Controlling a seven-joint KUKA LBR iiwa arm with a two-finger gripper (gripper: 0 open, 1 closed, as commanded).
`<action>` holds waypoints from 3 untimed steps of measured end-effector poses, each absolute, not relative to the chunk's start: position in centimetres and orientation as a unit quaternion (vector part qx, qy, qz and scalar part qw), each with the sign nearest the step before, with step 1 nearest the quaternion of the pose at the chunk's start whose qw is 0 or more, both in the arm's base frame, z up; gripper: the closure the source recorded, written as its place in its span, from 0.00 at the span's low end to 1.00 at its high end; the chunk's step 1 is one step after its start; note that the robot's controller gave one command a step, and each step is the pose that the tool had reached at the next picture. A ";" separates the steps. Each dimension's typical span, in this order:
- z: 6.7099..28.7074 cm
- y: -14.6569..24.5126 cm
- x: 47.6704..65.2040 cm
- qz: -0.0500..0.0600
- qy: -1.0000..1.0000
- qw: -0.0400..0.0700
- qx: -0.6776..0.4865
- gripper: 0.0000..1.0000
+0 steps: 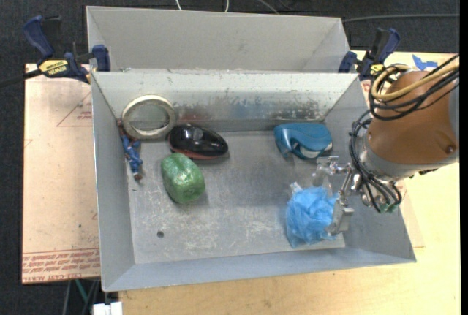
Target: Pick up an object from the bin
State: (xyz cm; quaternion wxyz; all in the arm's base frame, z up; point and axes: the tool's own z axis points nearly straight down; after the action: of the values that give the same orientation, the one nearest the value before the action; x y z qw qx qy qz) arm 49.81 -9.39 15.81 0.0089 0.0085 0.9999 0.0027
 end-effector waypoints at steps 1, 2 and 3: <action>10.0 -8.0 48.5 0.002 0.985 0.001 -0.171 0.00; 7.3 -8.1 48.6 -0.003 0.942 0.019 -0.334 0.00; 7.1 -7.4 48.4 0.001 0.912 0.006 -0.411 1.00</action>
Offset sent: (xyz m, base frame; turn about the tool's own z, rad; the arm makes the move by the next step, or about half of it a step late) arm -0.0191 0.0113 -0.0881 -0.6997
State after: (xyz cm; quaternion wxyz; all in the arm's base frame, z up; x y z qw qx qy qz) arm 48.42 -7.41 7.12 0.0061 -0.4109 0.9117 0.0008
